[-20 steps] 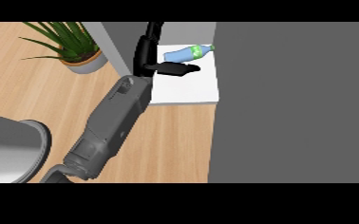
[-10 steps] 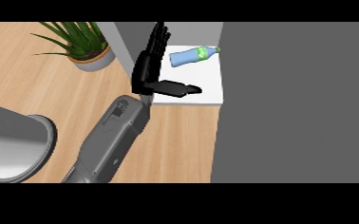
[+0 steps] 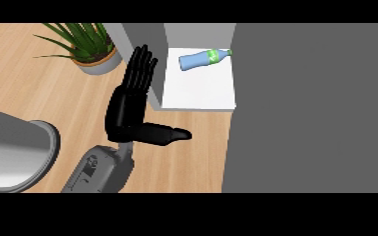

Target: Pick up the bottled water, place it into the cabinet and close the cabinet

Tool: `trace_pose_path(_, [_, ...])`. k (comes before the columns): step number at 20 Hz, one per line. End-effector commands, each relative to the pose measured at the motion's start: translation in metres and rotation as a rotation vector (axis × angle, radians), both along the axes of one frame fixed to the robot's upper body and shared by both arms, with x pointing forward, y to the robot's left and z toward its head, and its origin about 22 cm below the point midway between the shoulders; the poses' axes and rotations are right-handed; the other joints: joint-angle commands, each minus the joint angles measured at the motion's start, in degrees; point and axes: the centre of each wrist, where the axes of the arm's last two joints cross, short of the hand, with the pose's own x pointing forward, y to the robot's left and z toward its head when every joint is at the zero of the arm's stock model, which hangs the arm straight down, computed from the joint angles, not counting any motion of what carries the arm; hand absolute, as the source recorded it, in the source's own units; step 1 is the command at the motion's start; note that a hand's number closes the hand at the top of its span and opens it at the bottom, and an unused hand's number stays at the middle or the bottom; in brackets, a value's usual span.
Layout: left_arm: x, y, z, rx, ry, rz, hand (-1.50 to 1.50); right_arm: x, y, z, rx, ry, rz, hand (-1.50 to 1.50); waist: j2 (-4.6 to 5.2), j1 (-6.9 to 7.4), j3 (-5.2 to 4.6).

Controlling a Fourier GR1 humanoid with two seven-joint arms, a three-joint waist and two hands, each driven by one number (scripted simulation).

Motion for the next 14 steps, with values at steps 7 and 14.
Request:
trace_pose_path(7, [-0.099,0.017,0.016,-0.057,0.016,-0.069,-1.50,-0.007,0.002,0.018,-0.137,-0.015,0.146,-1.50,0.19,-0.57,-0.10])
trace_pose_path(14, [-0.151,0.060,0.024,-0.081,-0.037,0.003,-1.50,-0.010,0.001,0.026,-0.255,-0.011,0.349,1.50,0.07,0.58,-0.14])
